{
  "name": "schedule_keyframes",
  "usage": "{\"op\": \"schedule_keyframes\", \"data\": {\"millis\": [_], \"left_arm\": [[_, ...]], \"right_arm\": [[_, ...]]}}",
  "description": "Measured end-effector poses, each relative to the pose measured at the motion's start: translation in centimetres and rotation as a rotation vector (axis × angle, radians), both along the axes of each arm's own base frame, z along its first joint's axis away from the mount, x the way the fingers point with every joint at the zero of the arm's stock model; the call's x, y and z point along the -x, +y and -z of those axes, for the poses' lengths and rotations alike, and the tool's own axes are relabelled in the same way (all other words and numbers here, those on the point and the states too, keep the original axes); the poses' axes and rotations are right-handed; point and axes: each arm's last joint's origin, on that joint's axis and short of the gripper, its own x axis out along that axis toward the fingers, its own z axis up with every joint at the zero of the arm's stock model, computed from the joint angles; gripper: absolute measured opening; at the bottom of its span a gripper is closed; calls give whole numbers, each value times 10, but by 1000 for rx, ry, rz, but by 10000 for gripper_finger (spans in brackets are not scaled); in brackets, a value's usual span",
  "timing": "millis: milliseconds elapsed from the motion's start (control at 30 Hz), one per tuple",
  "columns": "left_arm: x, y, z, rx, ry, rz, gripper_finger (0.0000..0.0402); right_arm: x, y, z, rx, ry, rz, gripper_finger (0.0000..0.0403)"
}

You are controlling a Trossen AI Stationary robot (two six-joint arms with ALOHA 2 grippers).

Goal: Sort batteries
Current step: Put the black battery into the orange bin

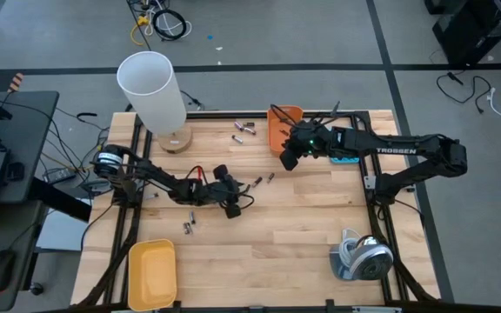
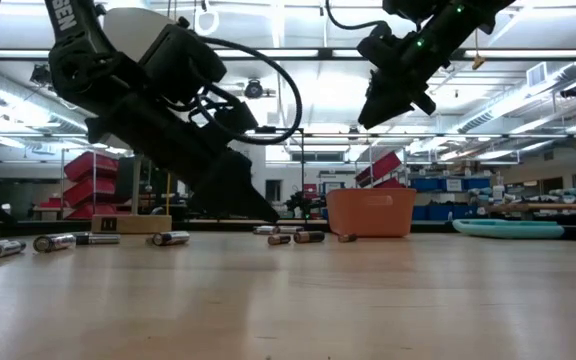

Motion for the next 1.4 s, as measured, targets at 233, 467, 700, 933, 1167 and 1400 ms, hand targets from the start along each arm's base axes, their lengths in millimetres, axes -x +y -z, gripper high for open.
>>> {"op": "schedule_keyframes", "data": {"millis": [233,467,700,933,1167,1400], "left_arm": [[-2,0,-1,31,-2,103,123],[0,1,2,101,12,68,135],[1,3,3,103,10,29,198],[-1,3,10,119,0,-2,229],[-3,4,21,108,11,-15,229],[-2,8,22,87,16,-61,217]], "right_arm": [[0,1,0,0,0,-3,71],[0,1,0,0,1,-3,71],[0,1,0,0,1,-2,73],[0,1,0,0,1,-2,72],[0,1,0,0,1,-2,73],[0,1,0,0,1,-2,72]]}}
